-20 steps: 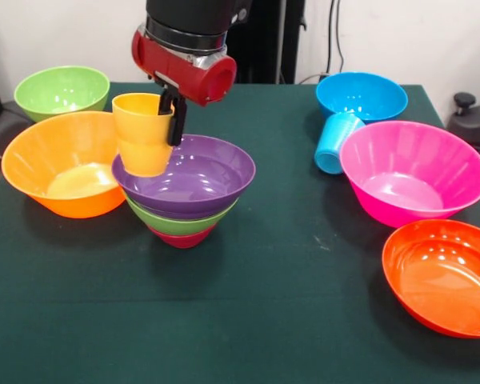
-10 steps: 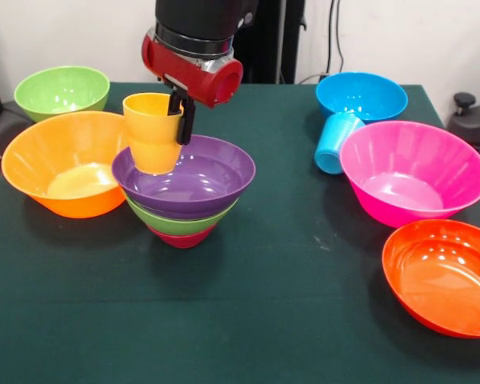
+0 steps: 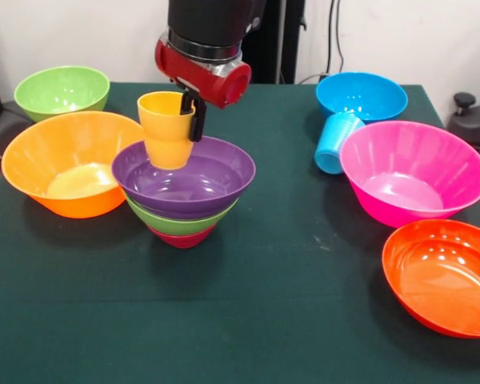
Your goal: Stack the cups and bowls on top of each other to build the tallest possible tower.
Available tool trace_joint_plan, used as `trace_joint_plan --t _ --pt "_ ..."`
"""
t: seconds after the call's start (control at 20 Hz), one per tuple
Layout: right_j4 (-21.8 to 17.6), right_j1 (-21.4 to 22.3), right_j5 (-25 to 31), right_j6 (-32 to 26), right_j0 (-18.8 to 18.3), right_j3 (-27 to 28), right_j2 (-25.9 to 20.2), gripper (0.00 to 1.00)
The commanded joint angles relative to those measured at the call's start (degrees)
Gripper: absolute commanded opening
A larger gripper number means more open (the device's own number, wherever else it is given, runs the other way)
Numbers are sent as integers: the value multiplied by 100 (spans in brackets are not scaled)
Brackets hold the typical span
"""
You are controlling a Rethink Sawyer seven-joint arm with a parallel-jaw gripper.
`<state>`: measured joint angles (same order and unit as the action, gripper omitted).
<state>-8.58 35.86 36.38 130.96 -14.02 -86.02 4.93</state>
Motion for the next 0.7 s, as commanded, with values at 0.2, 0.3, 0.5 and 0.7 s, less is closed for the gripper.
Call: trace_joint_plan --t 0.2,0.3,0.5,0.7 --pt "-113 -76 -689 -119 -53 -609 -734 0" --pt "-104 -87 -775 -200 -125 -647 -826 0" --pt "-105 -83 -855 -214 -160 -679 -878 0" --pt "-162 -107 -963 -248 -191 -641 -941 0"
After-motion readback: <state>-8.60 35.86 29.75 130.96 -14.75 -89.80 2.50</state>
